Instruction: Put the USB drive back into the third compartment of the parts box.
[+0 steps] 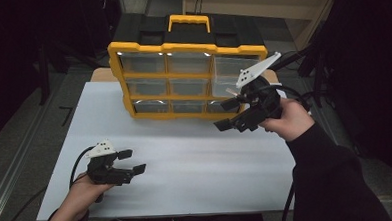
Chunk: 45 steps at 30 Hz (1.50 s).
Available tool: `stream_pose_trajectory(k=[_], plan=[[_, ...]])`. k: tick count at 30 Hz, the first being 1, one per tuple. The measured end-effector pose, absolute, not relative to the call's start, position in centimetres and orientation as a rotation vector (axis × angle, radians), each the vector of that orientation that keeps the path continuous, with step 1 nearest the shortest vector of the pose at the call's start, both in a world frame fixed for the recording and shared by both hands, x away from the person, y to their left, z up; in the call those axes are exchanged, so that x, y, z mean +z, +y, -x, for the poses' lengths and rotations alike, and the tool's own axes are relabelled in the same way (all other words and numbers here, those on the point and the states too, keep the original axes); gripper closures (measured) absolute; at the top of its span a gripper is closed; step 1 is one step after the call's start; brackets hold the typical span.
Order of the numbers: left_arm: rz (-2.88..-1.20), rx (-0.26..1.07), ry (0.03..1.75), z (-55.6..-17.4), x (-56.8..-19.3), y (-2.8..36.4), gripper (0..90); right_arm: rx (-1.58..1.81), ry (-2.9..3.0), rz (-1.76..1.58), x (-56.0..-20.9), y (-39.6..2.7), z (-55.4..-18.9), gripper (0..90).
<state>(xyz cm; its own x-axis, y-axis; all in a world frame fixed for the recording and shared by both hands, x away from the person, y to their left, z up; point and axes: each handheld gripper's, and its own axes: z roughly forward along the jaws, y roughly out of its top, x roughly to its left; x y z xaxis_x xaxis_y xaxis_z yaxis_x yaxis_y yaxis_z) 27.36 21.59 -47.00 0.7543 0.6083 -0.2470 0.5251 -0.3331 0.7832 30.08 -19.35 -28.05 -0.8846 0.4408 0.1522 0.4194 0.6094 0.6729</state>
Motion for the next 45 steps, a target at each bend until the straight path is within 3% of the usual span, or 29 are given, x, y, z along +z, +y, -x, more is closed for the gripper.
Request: stream_pose_trajectory(k=[12, 30, 45], plan=[[-2.006, 0.112, 0.855, -27.4, -47.0, 21.6, 21.1, 1.157, 2.8, -0.815, -33.5, -19.1, -28.6, 26.6], [-2.01, 0.116, 0.852, -27.4, -47.0, 21.6, 21.1, 1.098, 2.776, -0.933, -41.2, -19.9, -29.2, 26.0], [-2.005, 0.115, 0.848, -27.3, -46.9, 21.6, 21.1, 1.095, 2.728, -1.067, -45.1, -22.2, -28.5, 25.6]])
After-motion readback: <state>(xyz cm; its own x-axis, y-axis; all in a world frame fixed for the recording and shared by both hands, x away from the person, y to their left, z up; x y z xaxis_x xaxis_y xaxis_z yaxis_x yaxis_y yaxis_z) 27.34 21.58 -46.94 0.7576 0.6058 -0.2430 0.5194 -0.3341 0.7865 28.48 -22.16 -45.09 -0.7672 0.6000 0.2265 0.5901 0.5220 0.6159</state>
